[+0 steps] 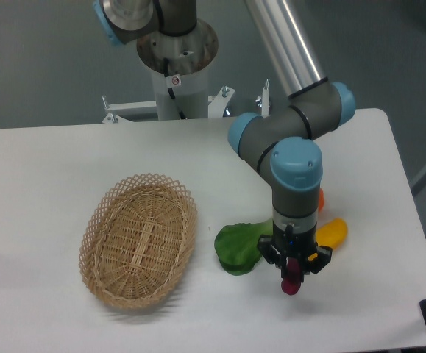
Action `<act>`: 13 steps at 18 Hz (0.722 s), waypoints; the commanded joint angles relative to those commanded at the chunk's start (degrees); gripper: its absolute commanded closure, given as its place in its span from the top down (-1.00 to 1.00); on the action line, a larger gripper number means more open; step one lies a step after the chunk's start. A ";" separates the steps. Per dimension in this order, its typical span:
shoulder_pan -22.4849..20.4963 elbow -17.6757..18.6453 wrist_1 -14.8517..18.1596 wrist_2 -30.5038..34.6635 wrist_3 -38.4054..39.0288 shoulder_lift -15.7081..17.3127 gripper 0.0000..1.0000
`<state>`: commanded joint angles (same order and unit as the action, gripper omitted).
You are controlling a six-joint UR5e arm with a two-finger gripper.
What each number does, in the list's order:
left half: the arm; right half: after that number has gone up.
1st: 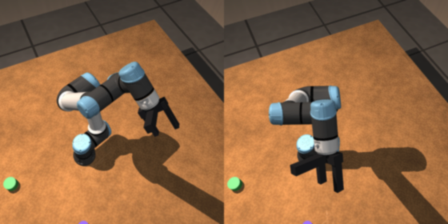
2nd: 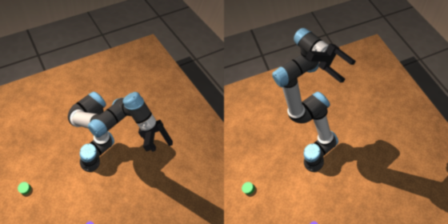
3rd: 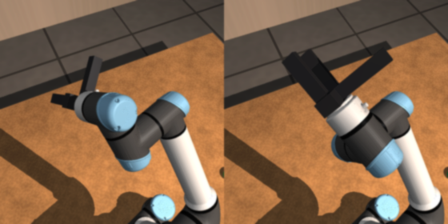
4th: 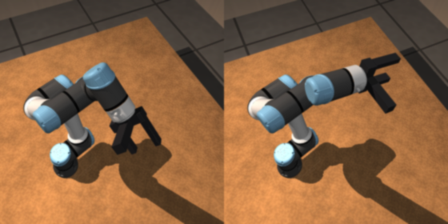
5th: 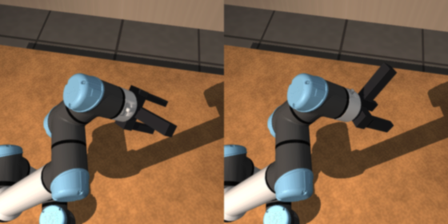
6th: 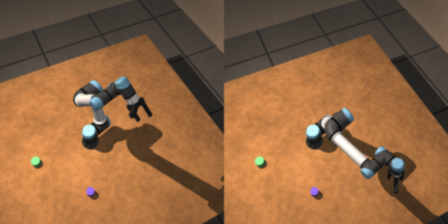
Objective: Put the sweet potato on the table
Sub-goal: 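Move the held sweet potato toward the bok choy and lower it, then set the sweet potato on the table and open the gripper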
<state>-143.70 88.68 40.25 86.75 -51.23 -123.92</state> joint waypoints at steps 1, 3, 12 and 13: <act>0.00 0.26 0.00 0.09 -0.88 -0.26 -0.72; 0.00 1.05 0.09 0.09 -3.25 -0.18 -0.71; 0.00 2.81 0.00 2.20 -9.06 -0.27 -0.62; 0.00 2.81 0.00 2.20 -9.06 -0.27 -0.52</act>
<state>-143.70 91.49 40.25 88.95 -60.29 -124.19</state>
